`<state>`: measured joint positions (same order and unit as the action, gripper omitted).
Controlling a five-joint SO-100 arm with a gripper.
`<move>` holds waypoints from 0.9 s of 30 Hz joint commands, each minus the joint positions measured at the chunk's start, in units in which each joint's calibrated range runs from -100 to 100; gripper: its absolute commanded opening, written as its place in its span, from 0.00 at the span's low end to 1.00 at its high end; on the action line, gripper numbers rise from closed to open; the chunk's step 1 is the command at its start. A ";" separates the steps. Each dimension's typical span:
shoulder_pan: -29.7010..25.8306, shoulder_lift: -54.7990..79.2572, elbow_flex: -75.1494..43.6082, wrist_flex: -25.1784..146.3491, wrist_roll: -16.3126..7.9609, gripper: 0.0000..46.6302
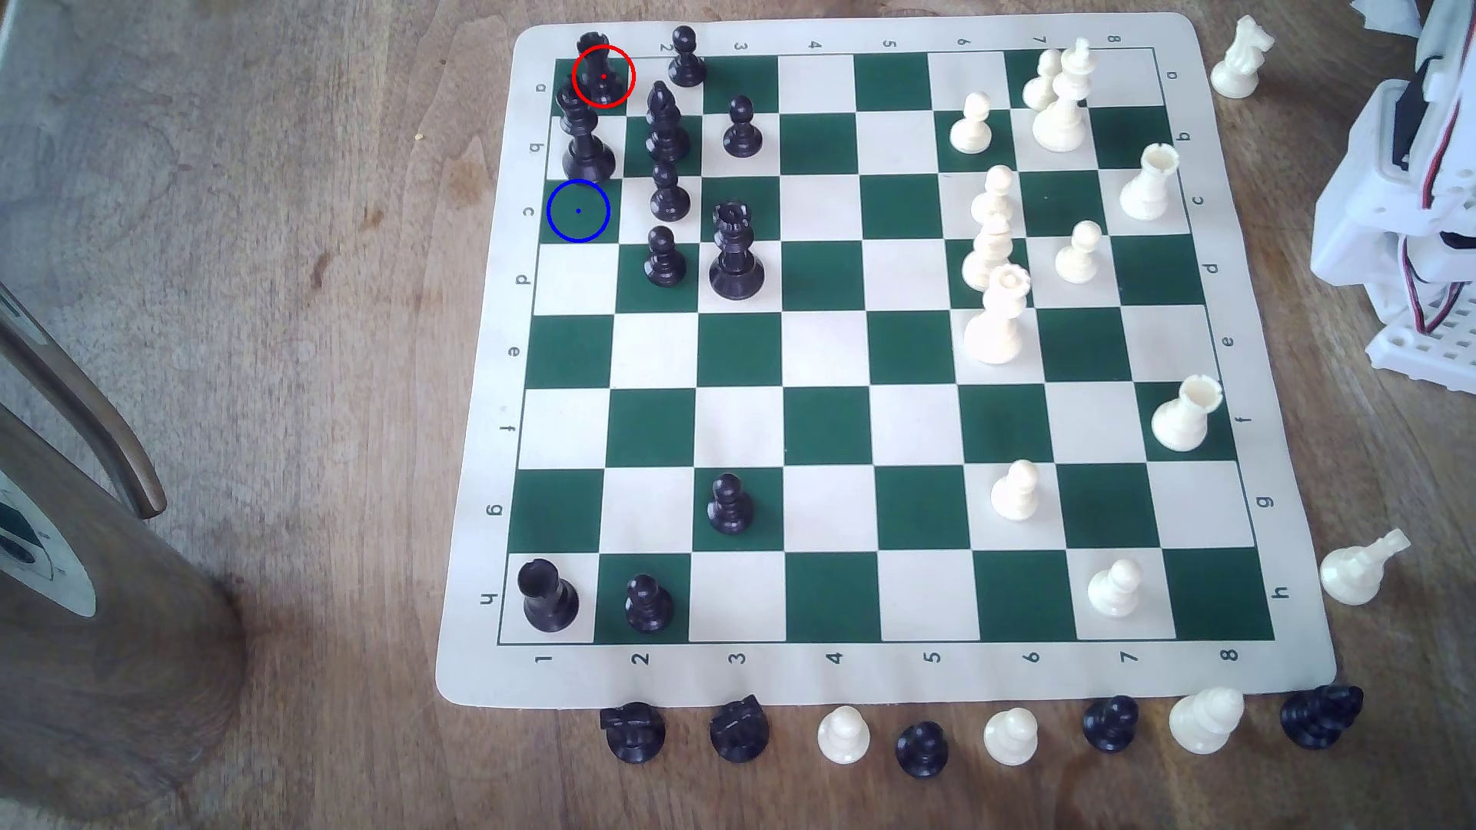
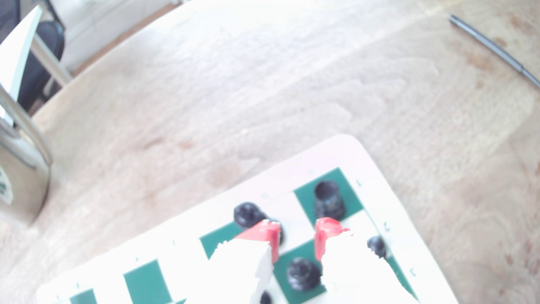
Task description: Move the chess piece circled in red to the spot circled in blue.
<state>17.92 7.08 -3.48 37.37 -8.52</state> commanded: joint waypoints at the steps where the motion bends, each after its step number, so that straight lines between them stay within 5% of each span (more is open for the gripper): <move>1: -0.83 2.94 -7.76 -0.68 0.05 0.23; 21: 1.28 35.79 -56.72 15.13 0.29 0.28; 27: 2.85 38.42 -59.17 15.05 0.54 0.29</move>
<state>19.47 47.21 -55.90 52.19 -8.13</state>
